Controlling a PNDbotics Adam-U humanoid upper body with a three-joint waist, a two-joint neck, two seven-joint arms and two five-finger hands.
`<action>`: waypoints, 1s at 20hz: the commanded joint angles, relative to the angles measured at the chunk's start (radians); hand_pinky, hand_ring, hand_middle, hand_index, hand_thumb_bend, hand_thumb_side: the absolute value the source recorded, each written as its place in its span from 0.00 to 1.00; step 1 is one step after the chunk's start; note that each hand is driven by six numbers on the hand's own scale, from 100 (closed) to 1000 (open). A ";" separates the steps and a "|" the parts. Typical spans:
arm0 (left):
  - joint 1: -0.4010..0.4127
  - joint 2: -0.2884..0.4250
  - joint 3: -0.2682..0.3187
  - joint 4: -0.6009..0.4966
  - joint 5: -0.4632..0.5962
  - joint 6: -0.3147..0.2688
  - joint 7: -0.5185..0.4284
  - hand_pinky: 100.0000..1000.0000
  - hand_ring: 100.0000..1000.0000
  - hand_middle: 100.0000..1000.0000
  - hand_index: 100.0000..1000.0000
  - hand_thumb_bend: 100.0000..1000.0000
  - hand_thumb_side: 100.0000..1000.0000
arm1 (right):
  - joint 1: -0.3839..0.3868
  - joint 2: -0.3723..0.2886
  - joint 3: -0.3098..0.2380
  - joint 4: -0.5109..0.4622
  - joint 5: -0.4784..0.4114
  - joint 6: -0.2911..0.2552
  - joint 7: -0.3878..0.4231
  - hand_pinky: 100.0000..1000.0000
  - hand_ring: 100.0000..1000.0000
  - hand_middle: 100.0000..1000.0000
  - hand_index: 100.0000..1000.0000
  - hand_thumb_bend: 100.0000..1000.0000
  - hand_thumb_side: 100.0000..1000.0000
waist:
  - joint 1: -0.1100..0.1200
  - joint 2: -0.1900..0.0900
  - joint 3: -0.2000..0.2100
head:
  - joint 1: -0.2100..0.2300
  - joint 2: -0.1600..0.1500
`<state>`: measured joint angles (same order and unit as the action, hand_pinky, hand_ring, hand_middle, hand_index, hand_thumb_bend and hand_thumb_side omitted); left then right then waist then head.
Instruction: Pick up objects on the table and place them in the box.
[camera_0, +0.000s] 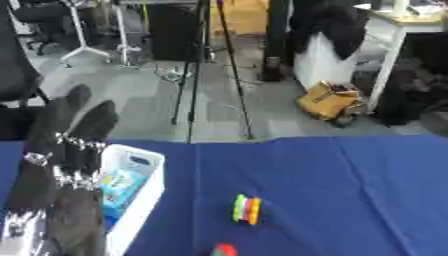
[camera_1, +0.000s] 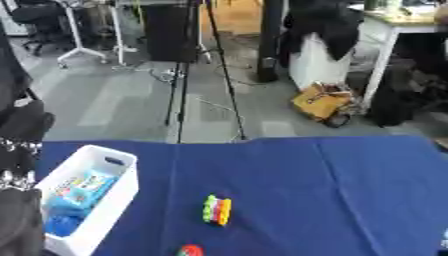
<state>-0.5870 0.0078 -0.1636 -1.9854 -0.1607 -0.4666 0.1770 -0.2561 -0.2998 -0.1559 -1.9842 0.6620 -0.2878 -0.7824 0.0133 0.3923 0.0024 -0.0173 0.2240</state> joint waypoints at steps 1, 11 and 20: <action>-0.019 -0.004 -0.003 -0.015 -0.009 -0.001 0.007 0.94 0.89 0.91 0.95 0.00 1.00 | -0.012 -0.040 0.003 -0.016 0.011 -0.016 -0.005 0.69 0.70 0.63 0.77 0.00 0.71 | 0.002 -0.025 0.002 | -0.004 -0.013; -0.016 0.003 -0.002 -0.015 -0.021 0.004 0.008 0.94 0.89 0.91 0.95 0.00 1.00 | -0.001 -0.110 0.014 -0.016 0.016 0.102 0.122 0.76 0.76 0.73 0.92 0.00 0.96 | -0.008 -0.032 -0.001 | 0.004 0.046; 0.019 0.017 -0.009 -0.015 -0.009 0.001 -0.006 0.95 0.89 0.91 0.94 0.00 1.00 | 0.044 -0.287 0.065 -0.016 0.060 0.245 0.299 0.80 0.79 0.78 0.94 0.05 0.94 | -0.047 -0.047 -0.003 | 0.010 0.099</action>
<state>-0.5605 0.0131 -0.1688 -1.9854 -0.1741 -0.4647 0.1755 -0.2074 -0.5388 -0.0916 -1.9842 0.7120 -0.0534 -0.4995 -0.0333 0.3718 0.0009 -0.0065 0.3130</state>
